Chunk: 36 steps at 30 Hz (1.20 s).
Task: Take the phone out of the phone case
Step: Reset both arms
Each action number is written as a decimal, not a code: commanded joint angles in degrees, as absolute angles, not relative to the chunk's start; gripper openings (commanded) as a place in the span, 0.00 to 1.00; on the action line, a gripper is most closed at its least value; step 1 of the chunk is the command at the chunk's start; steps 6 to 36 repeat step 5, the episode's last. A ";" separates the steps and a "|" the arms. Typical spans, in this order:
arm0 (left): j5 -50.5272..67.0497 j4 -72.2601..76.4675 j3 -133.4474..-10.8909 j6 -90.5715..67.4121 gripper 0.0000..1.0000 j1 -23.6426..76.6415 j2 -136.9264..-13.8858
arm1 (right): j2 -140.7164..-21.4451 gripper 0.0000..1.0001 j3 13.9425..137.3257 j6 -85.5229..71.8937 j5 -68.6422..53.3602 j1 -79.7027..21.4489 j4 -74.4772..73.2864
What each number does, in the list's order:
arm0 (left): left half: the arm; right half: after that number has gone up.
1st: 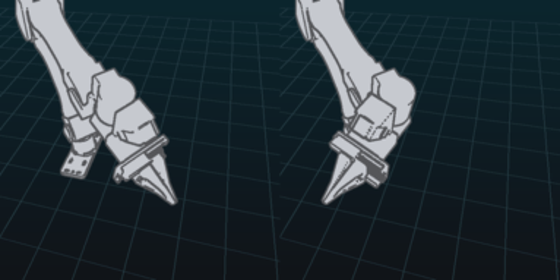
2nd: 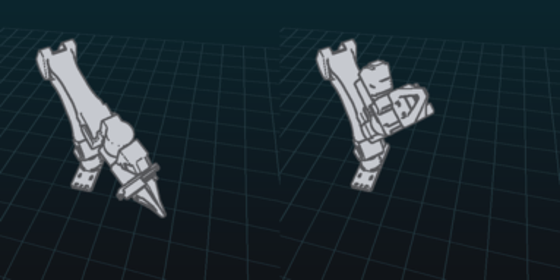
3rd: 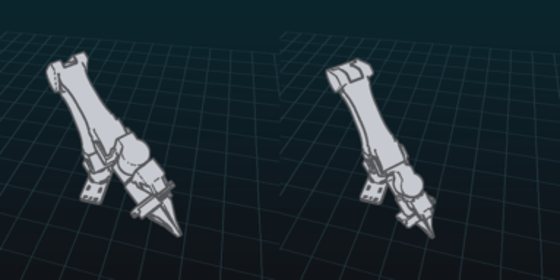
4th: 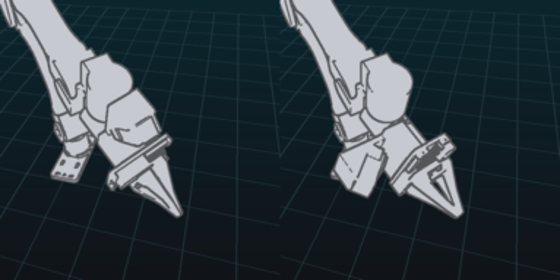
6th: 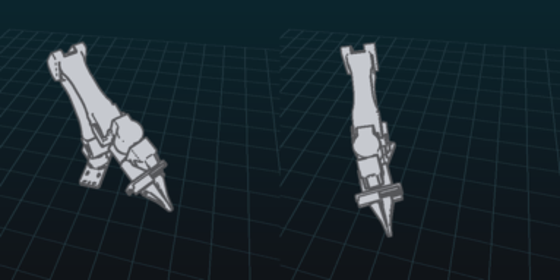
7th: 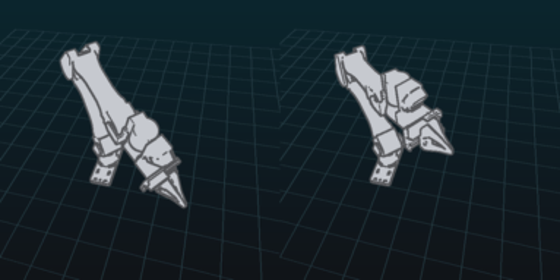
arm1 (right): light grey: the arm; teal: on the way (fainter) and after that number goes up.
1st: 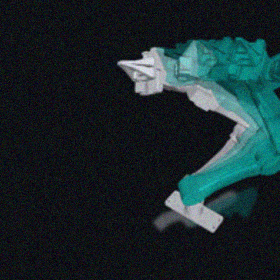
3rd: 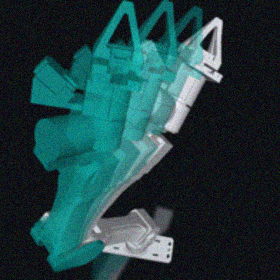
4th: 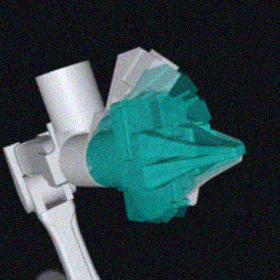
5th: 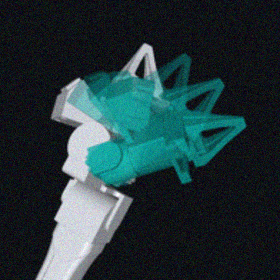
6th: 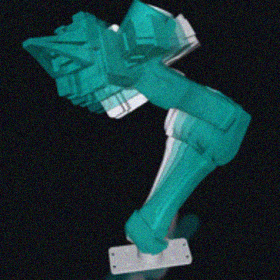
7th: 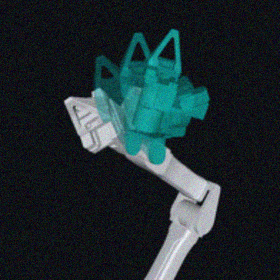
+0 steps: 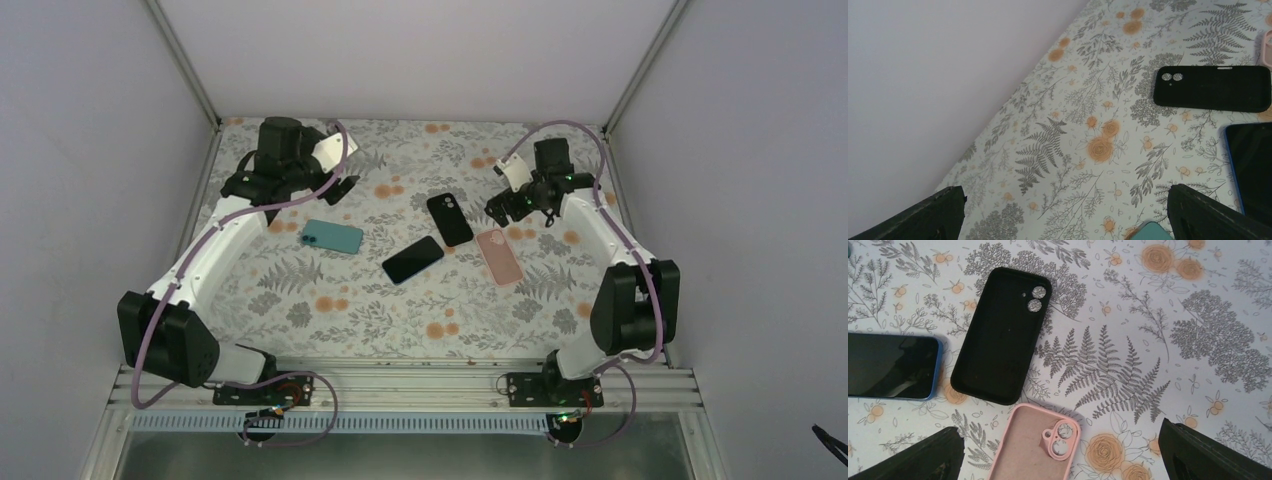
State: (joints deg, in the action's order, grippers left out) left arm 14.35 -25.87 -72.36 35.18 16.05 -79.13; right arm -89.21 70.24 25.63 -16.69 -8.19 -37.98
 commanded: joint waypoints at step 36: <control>13.00 -26.32 -73.56 34.20 1.00 15.54 -79.53 | -87.89 1.00 68.26 25.58 -15.35 -8.43 -34.46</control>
